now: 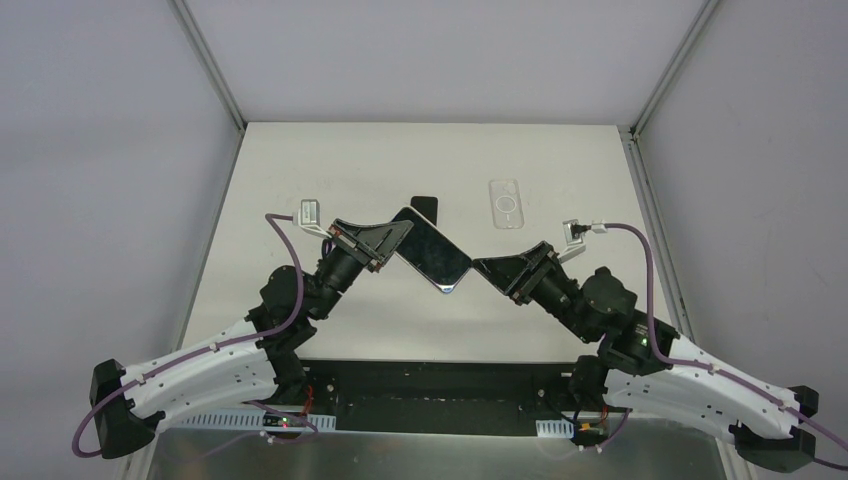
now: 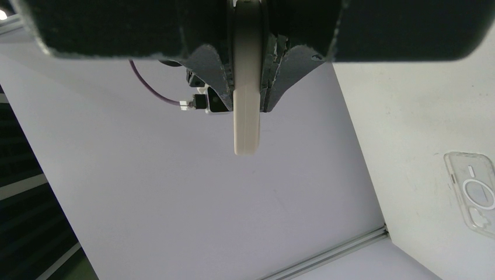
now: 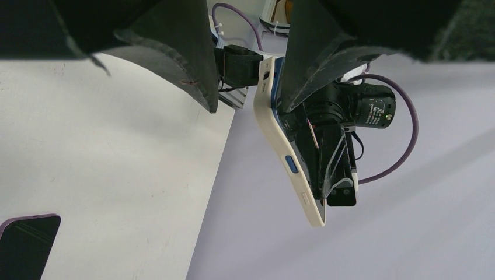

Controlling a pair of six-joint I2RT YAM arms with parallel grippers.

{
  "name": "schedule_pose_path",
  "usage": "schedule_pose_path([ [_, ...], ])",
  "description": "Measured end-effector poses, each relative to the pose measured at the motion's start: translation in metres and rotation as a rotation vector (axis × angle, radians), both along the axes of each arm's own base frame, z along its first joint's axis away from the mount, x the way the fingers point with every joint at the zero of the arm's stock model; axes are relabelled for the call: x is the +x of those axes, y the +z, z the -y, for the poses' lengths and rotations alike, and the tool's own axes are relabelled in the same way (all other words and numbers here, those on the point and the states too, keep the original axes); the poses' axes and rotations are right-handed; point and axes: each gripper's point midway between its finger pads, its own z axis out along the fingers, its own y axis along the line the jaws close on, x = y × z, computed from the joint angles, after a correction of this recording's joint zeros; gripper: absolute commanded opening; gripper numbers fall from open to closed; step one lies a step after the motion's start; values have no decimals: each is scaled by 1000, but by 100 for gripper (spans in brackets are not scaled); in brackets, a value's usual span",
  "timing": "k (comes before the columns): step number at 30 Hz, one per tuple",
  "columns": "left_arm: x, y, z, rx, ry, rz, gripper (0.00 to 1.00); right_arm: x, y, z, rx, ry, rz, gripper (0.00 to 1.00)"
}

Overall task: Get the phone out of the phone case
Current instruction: Remove the phone case from the phone.

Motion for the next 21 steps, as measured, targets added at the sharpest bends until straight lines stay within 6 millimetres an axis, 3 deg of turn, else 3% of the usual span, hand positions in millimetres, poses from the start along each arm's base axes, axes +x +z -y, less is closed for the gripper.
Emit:
schedule_pose_path([
  [21, 0, 0, 0, 0, 0, 0, 0, 3, 1, 3, 8, -23, -7, 37],
])
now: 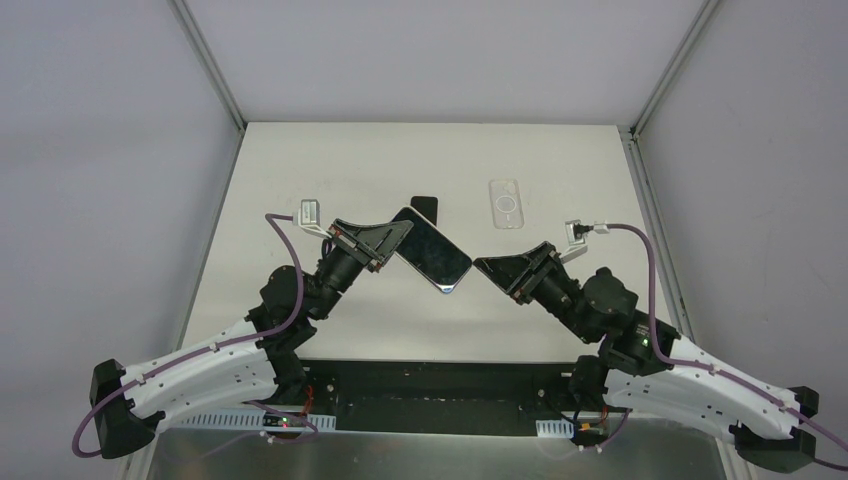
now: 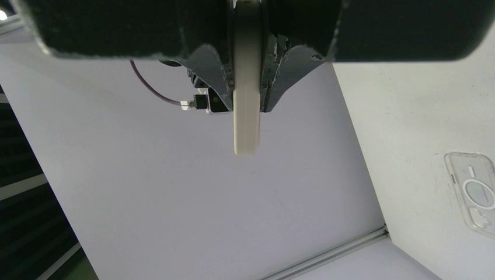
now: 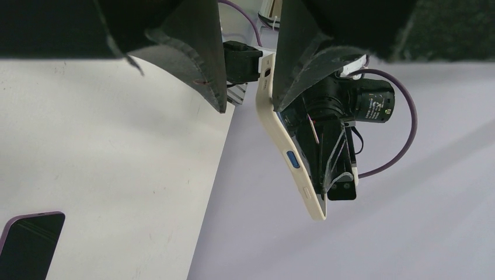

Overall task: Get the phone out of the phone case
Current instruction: Remove the phone case from the phone.

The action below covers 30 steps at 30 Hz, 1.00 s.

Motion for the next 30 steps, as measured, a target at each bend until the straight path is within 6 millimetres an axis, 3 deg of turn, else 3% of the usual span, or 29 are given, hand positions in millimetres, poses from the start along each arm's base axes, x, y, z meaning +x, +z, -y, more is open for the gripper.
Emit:
schedule_pose_path([
  [27, 2, -6, 1, 24, 4, -10, 0, 4, -10, -7, -18, -8, -35, 31],
  [30, 2, -7, 1, 27, 5, -12, 0, 4, -10, -7, -17, -9, -39, 34],
])
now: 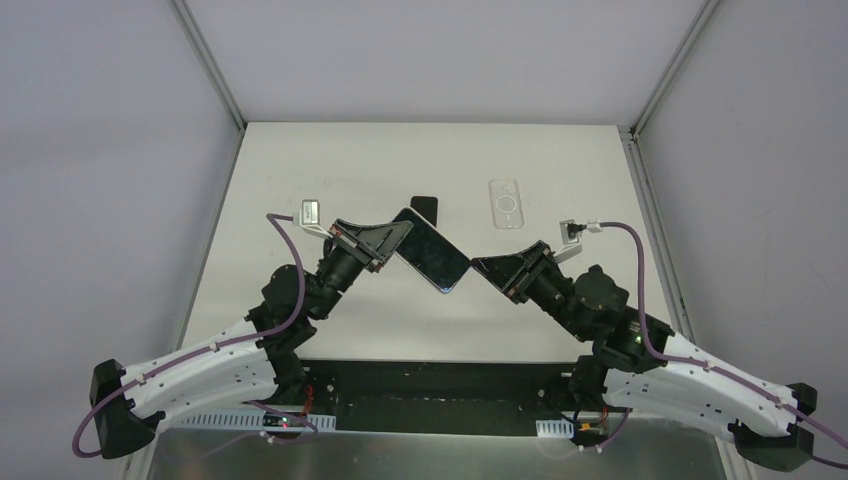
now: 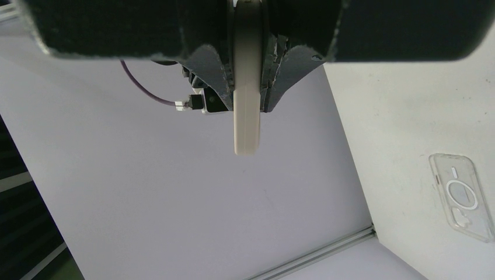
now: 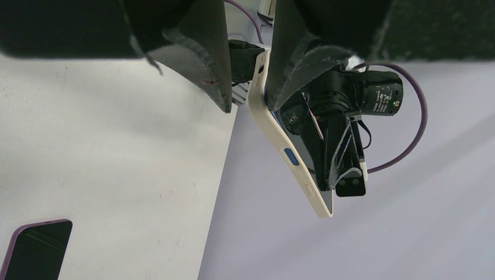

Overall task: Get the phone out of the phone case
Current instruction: Remove the phone case from the phone.

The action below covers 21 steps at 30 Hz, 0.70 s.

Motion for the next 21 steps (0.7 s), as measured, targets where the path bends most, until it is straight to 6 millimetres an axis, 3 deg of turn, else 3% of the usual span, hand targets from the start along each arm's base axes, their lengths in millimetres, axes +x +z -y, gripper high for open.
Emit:
schedule_pose_path([
  [5, 0, 0, 0, 1, -1, 0, 0, 0, 0, 0, 10, -2, -11, 40],
  [21, -1, 4, -1, -13, -3, 8, 0, -3, 4, 7, 26, -2, -7, 37],
])
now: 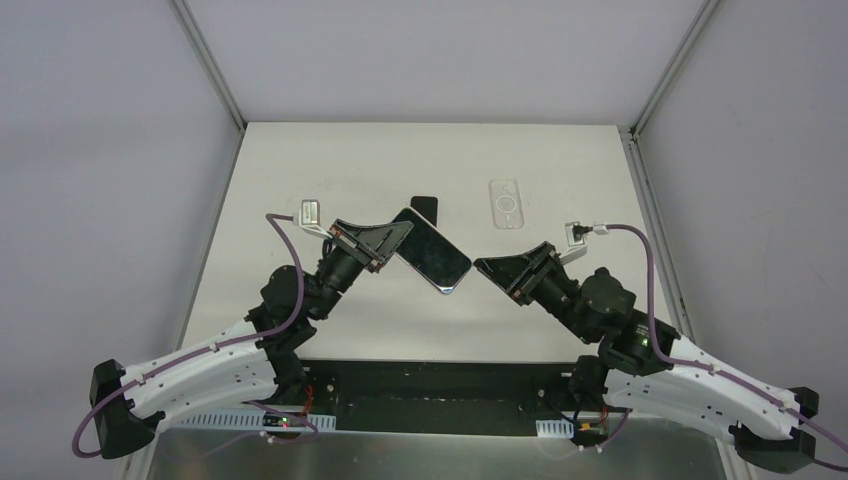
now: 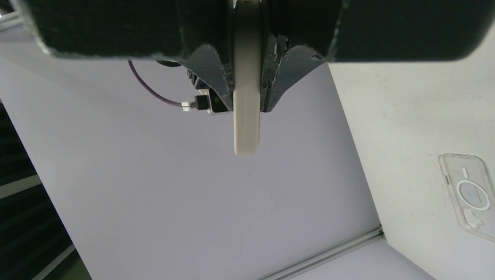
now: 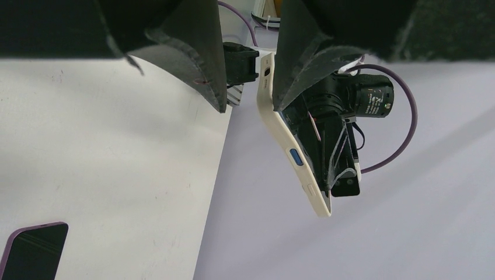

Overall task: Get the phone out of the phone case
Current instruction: Remove the phone case from the phone.

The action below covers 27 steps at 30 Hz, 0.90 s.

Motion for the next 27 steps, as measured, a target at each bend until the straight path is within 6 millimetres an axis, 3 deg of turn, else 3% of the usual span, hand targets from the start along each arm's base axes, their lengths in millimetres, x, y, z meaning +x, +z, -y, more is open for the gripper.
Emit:
schedule_pose_path([
  [27, 1, -4, 0, 25, 6, -1, 0, 4, -12, -4, -33, -10, -26, 34],
])
